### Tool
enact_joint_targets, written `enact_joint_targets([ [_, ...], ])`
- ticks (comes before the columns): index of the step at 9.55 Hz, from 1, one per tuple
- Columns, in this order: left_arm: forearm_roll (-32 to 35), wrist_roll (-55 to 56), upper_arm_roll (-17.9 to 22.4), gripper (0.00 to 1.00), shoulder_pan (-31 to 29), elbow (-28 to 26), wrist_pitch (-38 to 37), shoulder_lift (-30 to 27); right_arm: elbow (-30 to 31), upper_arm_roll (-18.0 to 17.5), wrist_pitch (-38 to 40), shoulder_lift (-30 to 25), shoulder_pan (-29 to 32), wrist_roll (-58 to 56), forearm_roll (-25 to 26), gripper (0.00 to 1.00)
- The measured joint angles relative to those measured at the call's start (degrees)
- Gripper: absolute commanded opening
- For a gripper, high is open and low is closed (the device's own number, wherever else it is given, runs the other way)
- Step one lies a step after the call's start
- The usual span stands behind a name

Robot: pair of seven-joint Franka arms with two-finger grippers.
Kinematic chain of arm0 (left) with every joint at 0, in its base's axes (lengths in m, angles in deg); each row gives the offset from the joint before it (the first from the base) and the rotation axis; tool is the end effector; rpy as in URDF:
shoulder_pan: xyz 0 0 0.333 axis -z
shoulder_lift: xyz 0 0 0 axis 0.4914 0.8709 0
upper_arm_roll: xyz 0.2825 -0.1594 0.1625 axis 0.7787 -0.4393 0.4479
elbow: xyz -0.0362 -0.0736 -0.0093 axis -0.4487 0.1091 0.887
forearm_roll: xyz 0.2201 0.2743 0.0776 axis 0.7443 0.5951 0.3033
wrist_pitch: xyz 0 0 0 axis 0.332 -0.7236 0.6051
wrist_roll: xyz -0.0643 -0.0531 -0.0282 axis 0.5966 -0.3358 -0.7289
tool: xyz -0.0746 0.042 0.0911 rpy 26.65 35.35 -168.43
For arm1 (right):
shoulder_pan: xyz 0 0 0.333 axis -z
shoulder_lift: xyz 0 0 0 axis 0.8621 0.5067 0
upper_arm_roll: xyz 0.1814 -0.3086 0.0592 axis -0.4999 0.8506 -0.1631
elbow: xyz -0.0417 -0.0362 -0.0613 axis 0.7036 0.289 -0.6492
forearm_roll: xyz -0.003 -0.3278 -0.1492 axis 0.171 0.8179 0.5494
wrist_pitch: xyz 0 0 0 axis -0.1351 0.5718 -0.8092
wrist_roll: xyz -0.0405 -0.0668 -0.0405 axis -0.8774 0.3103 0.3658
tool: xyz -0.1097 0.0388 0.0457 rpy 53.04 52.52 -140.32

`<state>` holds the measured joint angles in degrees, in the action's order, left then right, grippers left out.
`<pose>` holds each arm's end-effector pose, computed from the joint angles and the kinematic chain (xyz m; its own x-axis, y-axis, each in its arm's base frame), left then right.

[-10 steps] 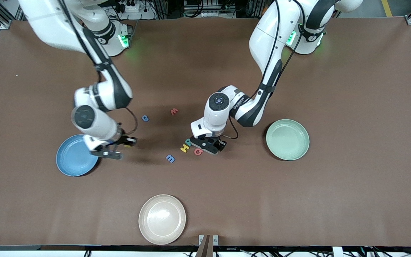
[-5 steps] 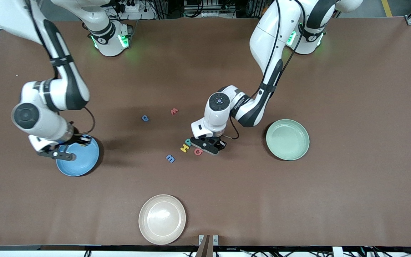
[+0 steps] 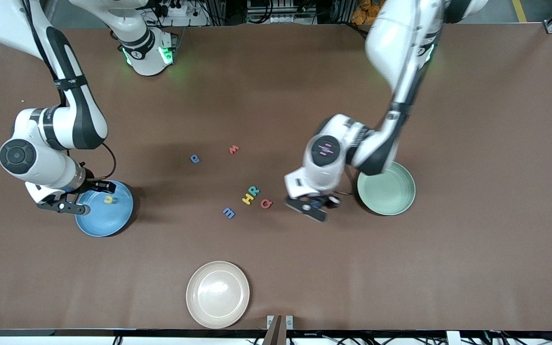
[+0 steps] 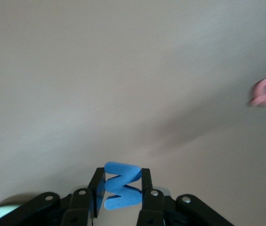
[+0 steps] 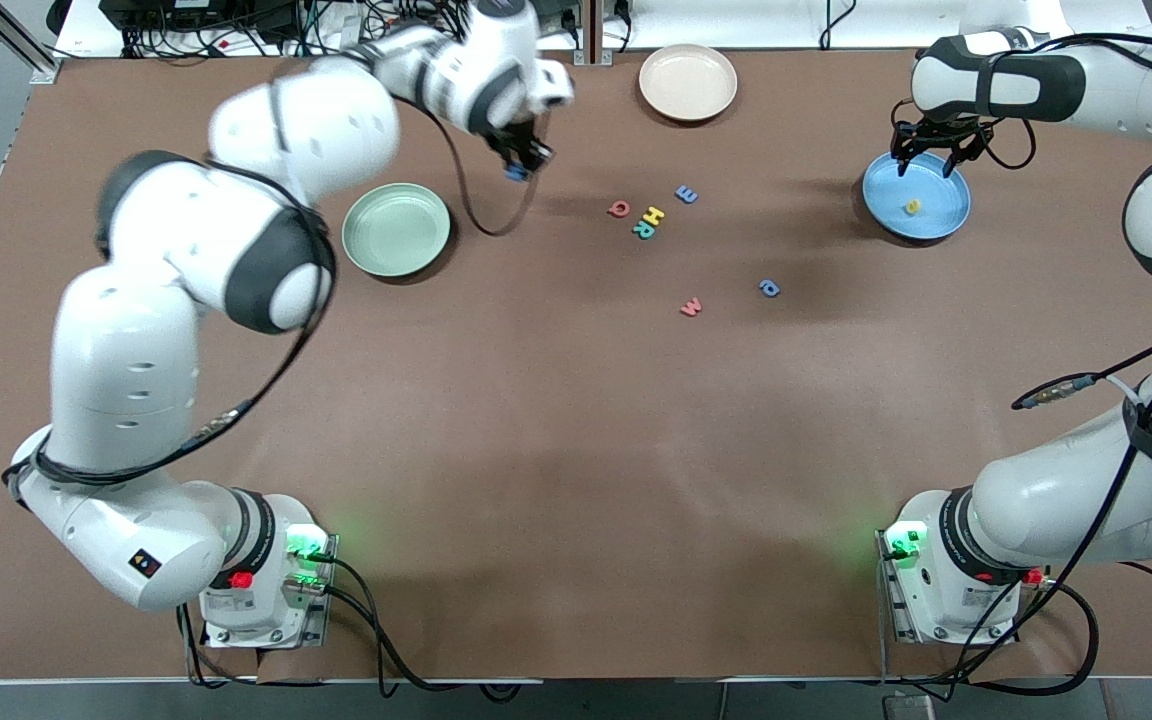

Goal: Sort upper and lower case letters into plates
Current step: 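Release the u onto the blue plate while the left gripper releases the M, then move the left gripper over the pink Q while the right gripper withdraws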

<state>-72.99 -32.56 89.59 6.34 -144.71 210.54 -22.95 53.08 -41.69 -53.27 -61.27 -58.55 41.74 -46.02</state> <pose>0.6254 -0.3693 0.3159 0.8404 -0.5419 -0.0039 -0.5411 -0.8387 -0.0621 0.5924 -0.0116 0.3474 0.9849 -0.1554 -0.0762 -0.1462 -0.9826 0.1142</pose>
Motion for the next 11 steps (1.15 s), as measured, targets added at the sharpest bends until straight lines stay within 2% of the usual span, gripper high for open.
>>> enact_joint_targets([
  [2, 0.0, -13.69, -0.24, 0.18, -8.85, -6.08, -1.11, -4.12, 0.07, -0.38, 0.14, 0.01, -0.05, -0.02, 0.0, 1.0],
  [4, -0.04, -17.48, -2.32, 0.22, -14.49, -13.83, -1.0, -7.39, 0.2, -0.4, 0.4, 0.01, -0.05, -0.02, 0.0, 1.0],
  [5, -0.66, -17.46, -3.62, 0.77, -15.39, -17.46, -0.81, -8.99, 0.23, -0.42, 0.4, 0.01, -0.05, -0.02, 0.0, 1.0],
  [6, -1.95, -17.24, -4.23, 1.0, -15.35, -20.69, -0.67, -10.62, 0.23, -0.43, 0.4, 0.01, -0.05, -0.03, 0.0, 1.0],
  [7, -3.12, -16.56, -4.5, 1.0, -15.33, -22.64, -0.64, -11.84, 0.22, -0.44, 0.39, 0.0, -0.06, -0.05, 0.0, 1.0],
  [9, -3.5, -15.48, -4.78, 1.0, -15.23, -22.85, -0.11, -12.49, 0.18, -1.13, 0.49, -0.02, -0.05, -0.5, 0.0, 1.0],
  [11, -4.28, -13.69, -5.95, 1.0, -12.94, -17.85, 0.71, -11.44, 0.08, -5.44, 0.81, -0.04, -0.42, -0.01, -0.39, 1.0],
])
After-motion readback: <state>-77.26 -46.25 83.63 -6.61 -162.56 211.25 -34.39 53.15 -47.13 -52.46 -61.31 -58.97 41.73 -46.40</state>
